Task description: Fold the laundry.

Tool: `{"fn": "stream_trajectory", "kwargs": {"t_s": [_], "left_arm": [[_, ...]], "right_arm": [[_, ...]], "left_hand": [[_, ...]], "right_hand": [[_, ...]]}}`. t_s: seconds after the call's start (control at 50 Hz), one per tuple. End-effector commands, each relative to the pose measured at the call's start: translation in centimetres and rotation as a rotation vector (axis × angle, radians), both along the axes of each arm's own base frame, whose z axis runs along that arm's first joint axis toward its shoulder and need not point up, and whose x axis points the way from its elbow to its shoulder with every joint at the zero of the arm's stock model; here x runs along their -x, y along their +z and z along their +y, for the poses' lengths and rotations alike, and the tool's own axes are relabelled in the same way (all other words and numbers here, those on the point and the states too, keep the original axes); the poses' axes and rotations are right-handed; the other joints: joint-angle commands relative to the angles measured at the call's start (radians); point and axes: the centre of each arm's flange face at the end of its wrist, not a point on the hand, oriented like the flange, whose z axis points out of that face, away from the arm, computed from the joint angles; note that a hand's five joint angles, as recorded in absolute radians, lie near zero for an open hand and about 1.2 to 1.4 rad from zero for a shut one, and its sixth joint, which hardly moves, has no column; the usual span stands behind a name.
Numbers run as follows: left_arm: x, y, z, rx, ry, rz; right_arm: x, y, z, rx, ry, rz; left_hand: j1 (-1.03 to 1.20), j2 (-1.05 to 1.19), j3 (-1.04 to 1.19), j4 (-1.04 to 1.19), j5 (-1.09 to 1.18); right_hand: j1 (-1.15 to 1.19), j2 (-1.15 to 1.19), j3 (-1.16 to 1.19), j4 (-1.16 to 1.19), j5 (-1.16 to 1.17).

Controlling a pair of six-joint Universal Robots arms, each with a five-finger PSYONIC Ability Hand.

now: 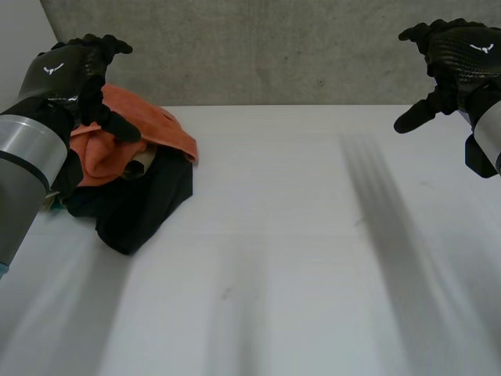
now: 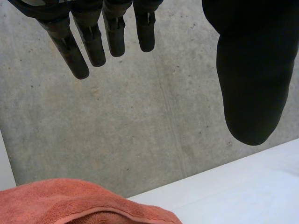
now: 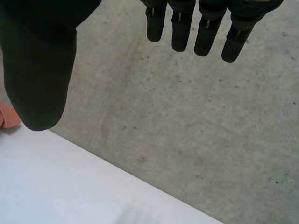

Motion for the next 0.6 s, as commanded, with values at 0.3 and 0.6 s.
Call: {"fn": "stream_trajectory", "kwargs": {"t_s": [0.3, 0.6], "left_arm": [[0.5, 0.4, -2.5, 0.052, 0.033, -0.154], [-3.7, -10.8, -18.8, 0.031, 0.248, -0.543]], "right_arm": [[0.2, 0.0, -0.1, -0.002, -0.022, 0.001], [-0.2, -0.6, 0.3, -0.007, -0.002, 0.042]], "left_hand": [[-0.099, -0.105, -0.102, -0.103, -0.100], [-0.046, -0.051, -0.049, -0.050, -0.046]], "right_hand": [[-0.092, -0.095, -0.106, -0.108, -0.103], [-0.092, -0.095, -0.106, -0.108, -0.103]]}}
